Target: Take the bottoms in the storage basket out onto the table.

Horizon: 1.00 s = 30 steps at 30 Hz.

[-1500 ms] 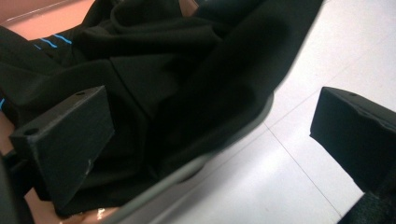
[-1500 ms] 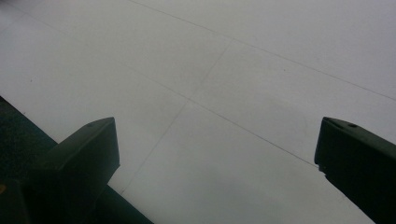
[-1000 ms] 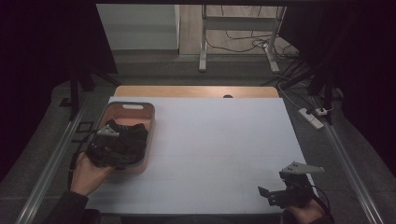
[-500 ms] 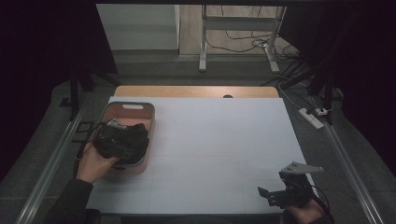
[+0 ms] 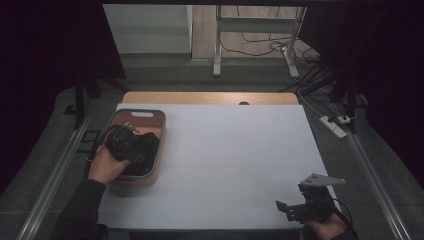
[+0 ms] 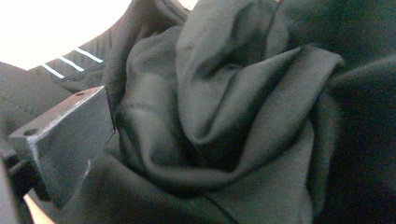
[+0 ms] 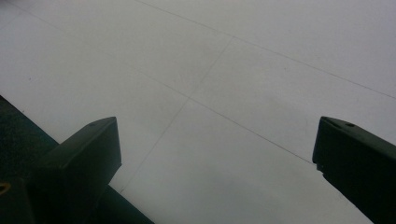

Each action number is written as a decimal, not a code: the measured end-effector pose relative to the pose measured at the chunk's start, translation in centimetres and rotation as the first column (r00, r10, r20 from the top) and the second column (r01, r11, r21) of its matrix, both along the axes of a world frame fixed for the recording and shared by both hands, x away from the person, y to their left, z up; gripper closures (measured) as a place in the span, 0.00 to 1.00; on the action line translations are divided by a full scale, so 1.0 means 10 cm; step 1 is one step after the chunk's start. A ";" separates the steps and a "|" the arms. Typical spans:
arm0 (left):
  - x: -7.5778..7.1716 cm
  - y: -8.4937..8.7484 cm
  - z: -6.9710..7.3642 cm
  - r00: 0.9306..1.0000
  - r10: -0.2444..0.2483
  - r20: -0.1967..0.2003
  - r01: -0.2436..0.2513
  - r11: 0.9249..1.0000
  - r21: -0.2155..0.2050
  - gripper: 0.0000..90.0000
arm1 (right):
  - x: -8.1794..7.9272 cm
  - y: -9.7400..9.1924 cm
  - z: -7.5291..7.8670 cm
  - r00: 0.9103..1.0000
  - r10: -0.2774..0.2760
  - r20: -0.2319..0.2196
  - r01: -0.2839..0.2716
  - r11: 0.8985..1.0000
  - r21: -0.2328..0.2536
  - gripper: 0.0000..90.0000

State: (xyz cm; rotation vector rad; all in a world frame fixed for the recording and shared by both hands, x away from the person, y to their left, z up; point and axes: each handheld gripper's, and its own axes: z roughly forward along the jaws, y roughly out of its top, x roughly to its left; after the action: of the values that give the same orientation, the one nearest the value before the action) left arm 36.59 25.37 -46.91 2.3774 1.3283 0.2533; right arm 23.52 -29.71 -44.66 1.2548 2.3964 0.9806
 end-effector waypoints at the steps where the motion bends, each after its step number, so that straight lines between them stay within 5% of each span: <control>1: 0.02 0.00 -0.02 1.000 0.001 -0.004 -0.001 1.000 0.000 0.00 | 0.00 0.00 0.00 1.000 0.002 0.002 -0.002 1.000 -0.001 0.01; 15: 0.24 0.02 -0.25 0.995 -0.015 -0.095 0.017 1.000 0.013 0.00 | 0.00 0.00 0.00 1.000 0.006 0.002 -0.006 1.000 -0.003 0.01; 22: 0.31 0.04 -0.39 0.985 -0.004 -0.175 0.001 1.000 -0.014 0.00 | 0.00 0.01 0.00 1.000 0.007 0.003 -0.007 1.000 -0.008 0.01; 30: 0.39 0.05 -0.47 0.976 0.014 -0.219 -0.023 0.999 -0.040 0.00 | 0.00 0.01 0.00 1.000 0.012 0.001 -0.012 1.000 -0.014 0.01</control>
State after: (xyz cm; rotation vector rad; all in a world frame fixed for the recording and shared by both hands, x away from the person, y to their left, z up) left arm 40.51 25.88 -51.62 2.4134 1.4371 -0.0332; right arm 23.53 -29.60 -44.69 1.2357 2.4083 0.9661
